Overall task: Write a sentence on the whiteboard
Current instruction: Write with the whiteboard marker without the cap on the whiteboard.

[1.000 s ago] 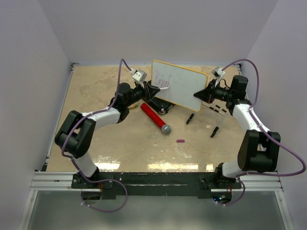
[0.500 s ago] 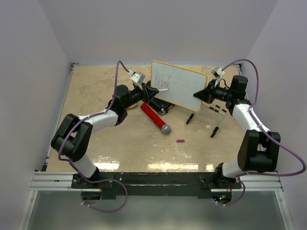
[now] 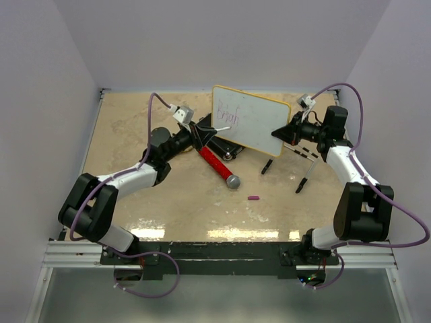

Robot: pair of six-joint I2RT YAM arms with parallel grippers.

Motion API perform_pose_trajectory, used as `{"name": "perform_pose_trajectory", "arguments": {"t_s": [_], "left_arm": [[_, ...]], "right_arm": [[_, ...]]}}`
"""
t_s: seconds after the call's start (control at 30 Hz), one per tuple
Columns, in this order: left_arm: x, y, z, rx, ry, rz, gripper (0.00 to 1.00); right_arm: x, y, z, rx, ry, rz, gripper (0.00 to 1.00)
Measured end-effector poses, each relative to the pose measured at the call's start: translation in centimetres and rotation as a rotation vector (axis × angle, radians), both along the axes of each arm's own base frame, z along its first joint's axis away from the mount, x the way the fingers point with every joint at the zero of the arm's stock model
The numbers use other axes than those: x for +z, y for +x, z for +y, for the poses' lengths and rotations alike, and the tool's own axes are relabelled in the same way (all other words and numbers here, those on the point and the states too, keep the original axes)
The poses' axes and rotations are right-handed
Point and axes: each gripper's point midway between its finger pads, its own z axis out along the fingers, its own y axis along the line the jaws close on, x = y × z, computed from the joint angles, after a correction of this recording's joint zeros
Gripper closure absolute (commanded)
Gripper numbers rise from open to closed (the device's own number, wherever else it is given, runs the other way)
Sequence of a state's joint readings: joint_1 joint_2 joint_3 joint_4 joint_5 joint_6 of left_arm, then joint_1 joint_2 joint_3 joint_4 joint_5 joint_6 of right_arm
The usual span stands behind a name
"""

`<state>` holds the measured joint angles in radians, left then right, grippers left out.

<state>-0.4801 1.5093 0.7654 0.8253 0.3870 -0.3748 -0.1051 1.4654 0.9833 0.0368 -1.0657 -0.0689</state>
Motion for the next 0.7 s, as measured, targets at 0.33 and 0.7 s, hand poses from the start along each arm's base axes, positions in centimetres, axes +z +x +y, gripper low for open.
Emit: {"name": "perform_pose_trajectory", "arguments": {"t_s": [0.33,0.7], "left_arm": [[-0.5,0.2,0.8,0.023,-0.012,0.016,1.00],[-0.1,1.7,0.0,0.026,-0.052,0.025,1.00]], "right_arm": [[0.0,0.0,0.0,0.000,0.000,0.000,1.00],[0.0,0.0,0.0,0.000,0.000,0.000,1.00]]}}
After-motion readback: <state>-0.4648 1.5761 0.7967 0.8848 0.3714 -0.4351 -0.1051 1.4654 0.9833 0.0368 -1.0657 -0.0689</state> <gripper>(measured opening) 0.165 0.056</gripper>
